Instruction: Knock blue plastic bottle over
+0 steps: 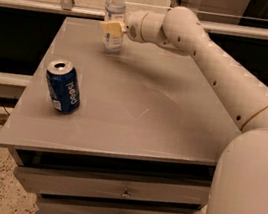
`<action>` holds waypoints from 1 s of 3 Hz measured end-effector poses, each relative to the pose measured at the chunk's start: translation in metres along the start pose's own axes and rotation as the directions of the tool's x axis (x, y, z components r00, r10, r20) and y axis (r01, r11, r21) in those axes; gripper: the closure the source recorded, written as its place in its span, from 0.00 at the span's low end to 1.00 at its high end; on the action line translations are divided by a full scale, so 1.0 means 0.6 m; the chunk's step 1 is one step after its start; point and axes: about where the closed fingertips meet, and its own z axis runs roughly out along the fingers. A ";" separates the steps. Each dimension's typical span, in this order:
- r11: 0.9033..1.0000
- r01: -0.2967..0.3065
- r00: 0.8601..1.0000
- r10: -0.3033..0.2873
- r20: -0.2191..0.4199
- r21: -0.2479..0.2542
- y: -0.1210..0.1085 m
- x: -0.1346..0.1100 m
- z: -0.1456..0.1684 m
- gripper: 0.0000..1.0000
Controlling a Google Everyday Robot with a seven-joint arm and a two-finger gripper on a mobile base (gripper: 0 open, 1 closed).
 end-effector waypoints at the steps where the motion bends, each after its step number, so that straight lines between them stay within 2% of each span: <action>1: 0.999 0.022 0.999 -0.021 0.030 -0.044 0.015 -0.017 -0.043 0.96; 2: 0.989 0.102 0.995 -0.099 0.032 -0.106 0.036 -0.031 -0.113 1.00; 3: 0.967 0.167 0.985 -0.174 -0.019 -0.195 0.067 -0.027 -0.181 1.00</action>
Offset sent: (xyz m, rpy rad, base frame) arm -0.1139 -0.0749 0.0507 -0.1183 -0.1099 0.2709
